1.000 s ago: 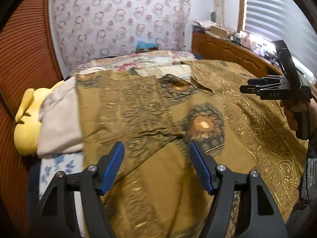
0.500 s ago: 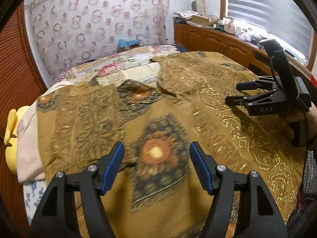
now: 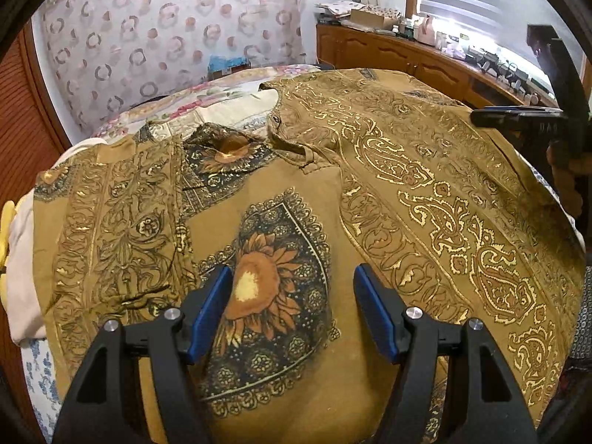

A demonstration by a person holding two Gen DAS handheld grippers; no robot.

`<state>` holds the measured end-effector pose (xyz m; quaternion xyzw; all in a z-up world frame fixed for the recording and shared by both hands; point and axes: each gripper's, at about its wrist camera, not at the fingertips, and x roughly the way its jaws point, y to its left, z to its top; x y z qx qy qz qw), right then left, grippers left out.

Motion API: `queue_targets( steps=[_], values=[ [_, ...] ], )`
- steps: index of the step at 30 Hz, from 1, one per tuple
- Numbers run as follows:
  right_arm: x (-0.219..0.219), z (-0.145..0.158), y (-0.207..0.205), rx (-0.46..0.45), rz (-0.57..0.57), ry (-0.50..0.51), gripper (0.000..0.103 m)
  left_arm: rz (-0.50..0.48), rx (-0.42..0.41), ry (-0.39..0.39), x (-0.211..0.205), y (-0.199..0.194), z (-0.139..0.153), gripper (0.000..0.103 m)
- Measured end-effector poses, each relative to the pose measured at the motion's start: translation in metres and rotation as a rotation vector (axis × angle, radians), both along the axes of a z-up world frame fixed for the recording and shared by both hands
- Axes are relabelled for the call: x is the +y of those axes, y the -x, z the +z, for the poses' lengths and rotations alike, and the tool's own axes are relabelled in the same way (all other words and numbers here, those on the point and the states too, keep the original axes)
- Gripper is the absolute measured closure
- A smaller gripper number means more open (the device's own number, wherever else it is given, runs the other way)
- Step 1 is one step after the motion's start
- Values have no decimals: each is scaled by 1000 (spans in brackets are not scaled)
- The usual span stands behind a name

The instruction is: Fold small clothes

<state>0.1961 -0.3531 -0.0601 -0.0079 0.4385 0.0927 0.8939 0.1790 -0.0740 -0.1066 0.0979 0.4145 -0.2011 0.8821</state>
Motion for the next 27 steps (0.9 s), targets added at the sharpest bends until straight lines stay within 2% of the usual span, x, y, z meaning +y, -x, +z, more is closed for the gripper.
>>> queue_targets(
  steps=[2, 4, 5, 8, 10, 19, 22, 23, 25, 26, 27],
  values=[
    [-21, 4, -1, 2, -43, -3, 26, -6, 17, 21, 2, -2, -2, 31],
    [-45, 5, -2, 12, -90, -13, 26, -31, 26, 17, -2, -2, -3, 19],
    [-53, 5, -2, 18, -103, -15, 26, -39, 26, 9, -4, -1, -4, 17],
    [-73, -2, -7, 47, -147, -15, 26, -50, 32, 7, -7, 0, -4, 13],
    [-84, -10, -10, 74, -169, -24, 26, -67, 40, 3, -11, 0, -4, 5],
    [-109, -35, -18, 162, -195, -141, 32, -80, 46, -5, -14, 0, -4, 0],
    [-115, -36, -19, 169, -195, -186, 39, -80, 46, -7, -14, 0, -4, 0],
    [-115, -35, -18, 166, -191, -190, 45, -80, 46, -7, -15, -1, -5, 0],
    [-111, -30, -16, 162, -177, -166, 53, -80, 46, -7, -15, 0, -5, 0],
    [-107, -28, -17, 159, -168, -148, 61, -78, 46, -7, -15, 0, -4, 0],
    [-104, -26, -17, 156, -163, -125, 62, -78, 45, -7, -14, 0, -4, 0]
  ],
)
